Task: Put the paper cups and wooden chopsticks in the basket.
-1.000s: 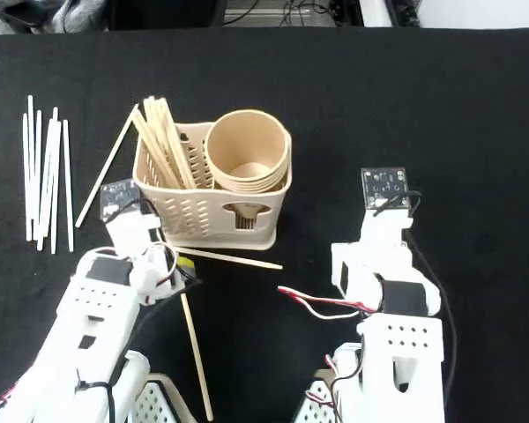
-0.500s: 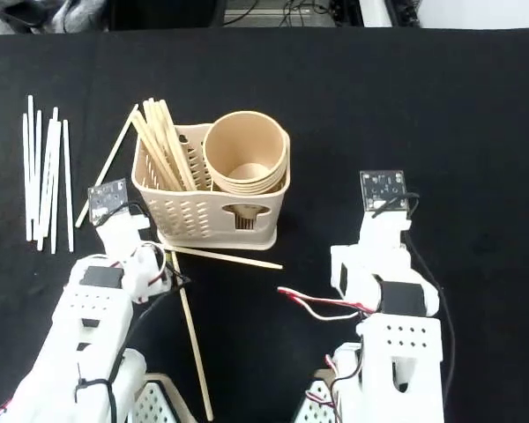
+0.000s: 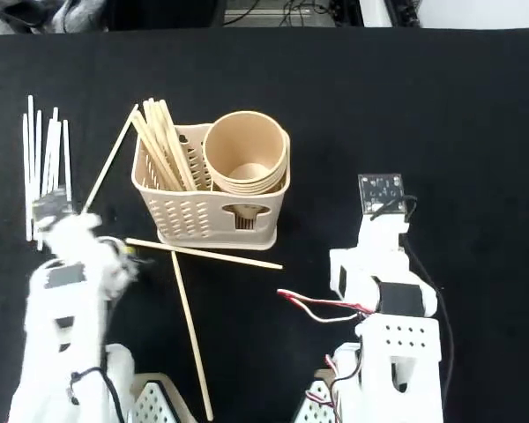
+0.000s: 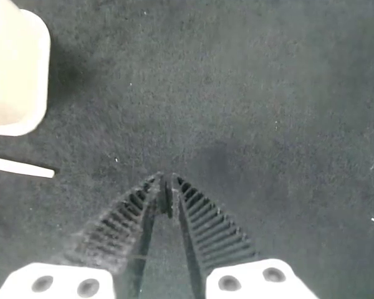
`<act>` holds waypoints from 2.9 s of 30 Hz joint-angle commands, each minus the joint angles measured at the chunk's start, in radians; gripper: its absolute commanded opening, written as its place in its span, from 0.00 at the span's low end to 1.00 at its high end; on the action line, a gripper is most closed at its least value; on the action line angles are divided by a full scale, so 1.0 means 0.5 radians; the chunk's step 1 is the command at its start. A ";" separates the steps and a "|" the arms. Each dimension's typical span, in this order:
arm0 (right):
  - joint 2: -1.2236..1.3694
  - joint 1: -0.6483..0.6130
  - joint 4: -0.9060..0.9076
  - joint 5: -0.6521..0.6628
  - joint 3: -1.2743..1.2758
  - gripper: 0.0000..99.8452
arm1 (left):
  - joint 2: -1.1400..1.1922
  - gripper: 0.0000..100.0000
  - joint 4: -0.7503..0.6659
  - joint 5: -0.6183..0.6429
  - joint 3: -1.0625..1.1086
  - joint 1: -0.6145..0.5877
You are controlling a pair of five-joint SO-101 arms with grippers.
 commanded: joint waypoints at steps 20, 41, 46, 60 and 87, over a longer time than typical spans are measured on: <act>-0.005 -0.021 -0.555 -0.021 0.354 0.02 | 2.219 0.25 0.577 -0.767 -2.978 -1.033; -0.005 -0.025 -0.555 -0.021 0.358 0.02 | 4.241 0.26 1.089 -0.783 -5.771 -1.054; -0.005 -0.025 -0.555 -0.021 0.358 0.02 | 4.351 0.25 1.080 -0.783 -5.780 -1.079; -0.005 -0.021 -0.565 -0.018 0.358 0.02 | 4.532 0.09 1.396 -0.779 -5.789 -1.073; -0.005 -0.021 -0.568 -0.018 0.361 0.02 | 4.290 0.03 1.844 -0.957 -4.500 -1.060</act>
